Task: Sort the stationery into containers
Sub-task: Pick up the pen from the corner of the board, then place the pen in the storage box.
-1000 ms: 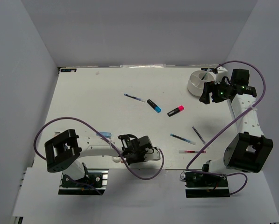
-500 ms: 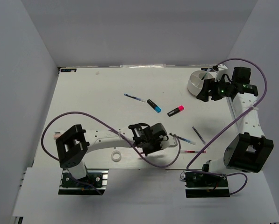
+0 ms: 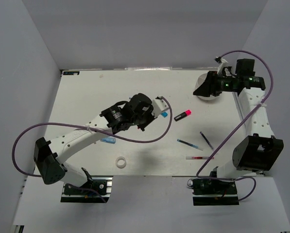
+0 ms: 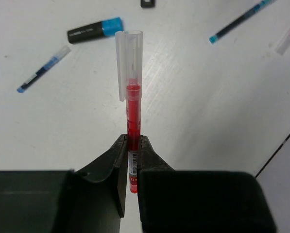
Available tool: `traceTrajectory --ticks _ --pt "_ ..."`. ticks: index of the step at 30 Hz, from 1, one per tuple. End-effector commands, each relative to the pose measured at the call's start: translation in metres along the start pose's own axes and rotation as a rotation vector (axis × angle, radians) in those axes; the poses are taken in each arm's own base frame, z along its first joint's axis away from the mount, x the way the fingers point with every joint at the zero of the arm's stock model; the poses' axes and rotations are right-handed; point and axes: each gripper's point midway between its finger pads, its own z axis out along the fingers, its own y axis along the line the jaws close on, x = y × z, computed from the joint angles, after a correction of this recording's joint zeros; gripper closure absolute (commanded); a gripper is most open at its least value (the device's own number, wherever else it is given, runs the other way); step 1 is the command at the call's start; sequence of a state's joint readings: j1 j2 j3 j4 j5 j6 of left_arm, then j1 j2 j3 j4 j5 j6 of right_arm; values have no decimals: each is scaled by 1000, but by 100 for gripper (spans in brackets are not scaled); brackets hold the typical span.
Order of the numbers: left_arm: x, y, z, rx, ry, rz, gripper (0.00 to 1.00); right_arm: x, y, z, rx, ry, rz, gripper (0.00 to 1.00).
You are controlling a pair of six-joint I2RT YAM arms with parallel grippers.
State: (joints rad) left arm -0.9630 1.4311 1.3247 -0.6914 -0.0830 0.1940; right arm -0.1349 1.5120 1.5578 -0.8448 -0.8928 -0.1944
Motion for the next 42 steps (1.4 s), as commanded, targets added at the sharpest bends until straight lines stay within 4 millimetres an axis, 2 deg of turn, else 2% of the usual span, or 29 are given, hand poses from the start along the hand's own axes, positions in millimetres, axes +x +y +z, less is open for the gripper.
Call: traceTrajectory --ticks 1,3,4,5,6,8,9,12,14,17,18,22,30,32,35,36,38,42 --pt "-21 24 -21 -62 -66 -20 100 2 58 18 -175 30 20 38" --pt "-21 33 -21 -76 -70 -33 100 7 70 31 -226 66 32 43" --pt "-21 33 -19 -75 -66 -33 100 12 85 40 -278 96 28 48" --pt "-19 37 -18 -83 -60 -43 100 13 91 44 -306 109 40 48" --pt "-18 42 -18 -90 -59 -54 100 13 92 49 -330 125 79 48" --pt "-17 45 -17 -88 -60 -64 100 10 114 53 -411 146 75 48" --pt "-16 49 -18 -95 -61 -74 100 11 117 56 -429 158 84 47" --pt "-18 56 -19 -97 -65 -90 100 21 131 65 -467 200 70 41" --pt "-20 52 -18 -74 -69 -88 100 33 133 74 -474 230 70 35" --pt "-24 50 -18 -44 -76 -92 100 33 138 82 -497 235 83 27" --pt "-25 45 -17 -11 -84 -87 100 34 144 87 -515 240 69 26" --pt "-26 43 -17 -2 -87 -84 100 34 157 98 -544 265 63 23" --pt "-32 40 -18 23 -106 -81 100 43 158 117 -572 315 158 24" --pt "-33 39 -19 30 -109 -74 100 41 158 121 -579 315 166 26" --pt "-32 40 -18 25 -103 -76 100 36 159 122 -589 307 161 38" --pt "-31 40 -17 23 -100 -75 100 38 160 122 -595 310 162 46" --pt "-31 40 -16 22 -102 -79 100 41 162 121 -605 318 170 56" --pt "-30 39 -15 26 -99 -81 100 42 165 120 -613 317 169 69"
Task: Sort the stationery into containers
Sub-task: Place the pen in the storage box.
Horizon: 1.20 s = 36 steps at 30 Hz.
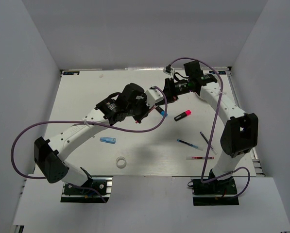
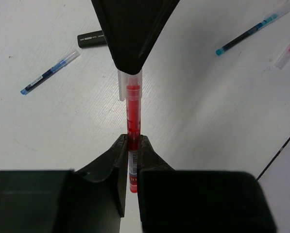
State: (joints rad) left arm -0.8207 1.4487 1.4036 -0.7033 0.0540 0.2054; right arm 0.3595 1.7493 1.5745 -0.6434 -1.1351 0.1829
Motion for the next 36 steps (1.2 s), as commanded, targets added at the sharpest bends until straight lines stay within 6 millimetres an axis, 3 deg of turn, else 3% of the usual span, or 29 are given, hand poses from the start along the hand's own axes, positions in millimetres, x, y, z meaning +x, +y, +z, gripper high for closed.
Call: traceTrajectory --ticks 1,4,5,7,10,12,14,16,19,22,23,25,26,27,29,30,31,33,34,35,36 --pt "-14 0 -7 10 -43 5 100 -6 16 -1 -48 -10 -40 73" --pt "-15 0 -7 10 -44 6 100 -7 17 -1 -50 -11 -44 87" --pt "-15 0 -7 8 -44 5 100 -6 18 0 -53 -9 -48 97" --pt "-15 0 -9 10 -44 0 98 -7 18 0 -52 -10 -49 100" --pt "-14 1 -9 -1 -43 -11 75 -6 19 -2 -45 -13 -56 100" --pt "-14 3 -11 -16 -40 -14 39 -6 16 -5 -22 -18 -56 100" --pt "-15 5 -15 -23 -47 -15 16 -6 9 -9 20 -28 -74 100" --pt "-16 8 -19 -35 -56 -33 2 -5 3 -16 72 -39 -87 100" --pt "-13 29 -29 -98 -65 -100 2 -1 -7 -30 135 -61 -77 100" --pt "-5 67 -41 -236 -66 -216 2 -3 -24 -51 240 -89 -78 100" --pt "1 88 -47 -286 -65 -268 2 -6 -31 -60 280 -100 -95 100" --pt "10 108 -50 -324 -60 -352 2 -24 -46 -91 403 -150 -125 100" --pt "23 129 -56 -365 -48 -395 2 -32 -57 -101 456 -161 -131 100" --pt "28 134 -56 -360 -52 -462 2 -58 -54 -127 528 -218 -200 100" --pt "45 144 -55 -356 -36 -509 2 -84 -83 -178 722 -276 -222 100" --pt "50 145 -55 -350 -32 -518 2 -97 -89 -195 791 -299 -242 100" --pt "54 145 -55 -347 -34 -525 2 -124 -83 -247 944 -388 -298 100" --pt "53 142 -57 -323 -48 -514 2 -139 -106 -288 1107 -402 -296 100" --pt "51 138 -57 -300 -56 -510 2 -155 -91 -306 1153 -448 -351 100" --pt "52 136 -58 -296 -59 -502 2 -152 -106 -330 1209 -454 -323 100" --pt "52 136 -57 -292 -59 -499 2 -155 -109 -344 1275 -458 -350 100"
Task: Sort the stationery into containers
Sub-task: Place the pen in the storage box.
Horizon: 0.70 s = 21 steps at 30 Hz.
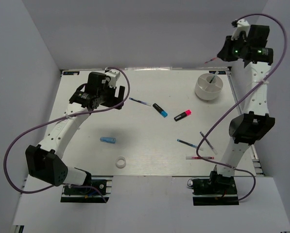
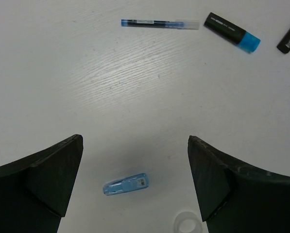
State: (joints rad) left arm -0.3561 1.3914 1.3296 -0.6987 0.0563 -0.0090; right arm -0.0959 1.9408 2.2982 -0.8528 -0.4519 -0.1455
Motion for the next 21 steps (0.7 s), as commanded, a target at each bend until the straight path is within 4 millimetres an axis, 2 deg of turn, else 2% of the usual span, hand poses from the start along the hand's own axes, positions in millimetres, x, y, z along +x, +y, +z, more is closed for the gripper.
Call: traceTrajectory --ticks 1,3,5,9,21 --pt "-11 -16 -18 78 -66 3 2 4 -67 -17 267 35 -89 100" --pt "-9 -15 -17 77 -64 9 2 8 -82 -18 309 30 -111 100" --pt "-8 -19 -15 101 -58 15 2 20 -87 -14 298 55 -109 100" --pt "-6 -28 -13 151 -53 14 2 39 -89 -6 260 112 -76 100" --pt "0 -31 -7 177 -35 49 2 62 -94 20 230 161 -54 100"
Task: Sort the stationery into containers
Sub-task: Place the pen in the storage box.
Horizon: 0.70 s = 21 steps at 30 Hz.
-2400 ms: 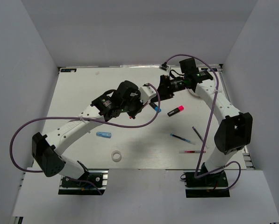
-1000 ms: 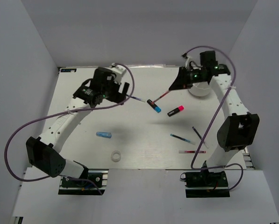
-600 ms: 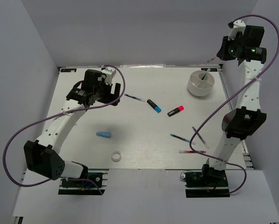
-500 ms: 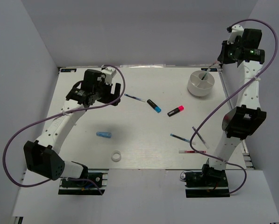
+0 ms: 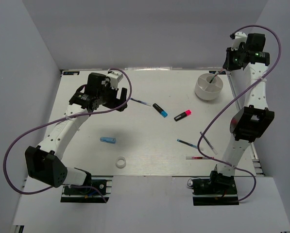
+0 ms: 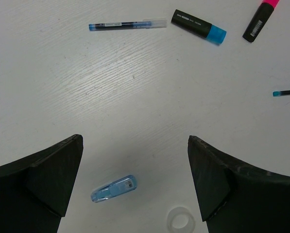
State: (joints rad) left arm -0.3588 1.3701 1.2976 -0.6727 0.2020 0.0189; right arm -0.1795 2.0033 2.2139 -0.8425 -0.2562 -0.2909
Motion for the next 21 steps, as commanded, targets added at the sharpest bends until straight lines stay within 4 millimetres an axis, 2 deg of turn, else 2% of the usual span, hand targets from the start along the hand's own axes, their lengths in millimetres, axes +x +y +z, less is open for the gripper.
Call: traceTrajectory --ticks 1,12,13,14,15,16,18,19,21 --pt "-3 -6 -3 32 -20 20 2 3 -2 11 -3 1 -7 100" --pt "2 -8 8 59 12 33 2 27 7 36 -63 63 8 98" --pt "1 -7 12 61 18 34 2 30 9 37 -74 67 13 79" --pt "-1 -7 14 64 25 37 2 34 10 38 -80 81 20 67" --pt "6 -9 26 94 67 38 2 36 12 39 -88 87 22 53" --pt "-5 -11 27 111 61 46 2 38 14 41 -92 95 24 50" --pt "-10 -13 37 144 88 58 2 40 16 42 -98 102 34 45" --pt "-18 -12 50 160 95 68 3 40 16 42 -97 104 36 44" --pt "-27 -14 63 204 95 127 4 38 18 41 -103 102 44 43"
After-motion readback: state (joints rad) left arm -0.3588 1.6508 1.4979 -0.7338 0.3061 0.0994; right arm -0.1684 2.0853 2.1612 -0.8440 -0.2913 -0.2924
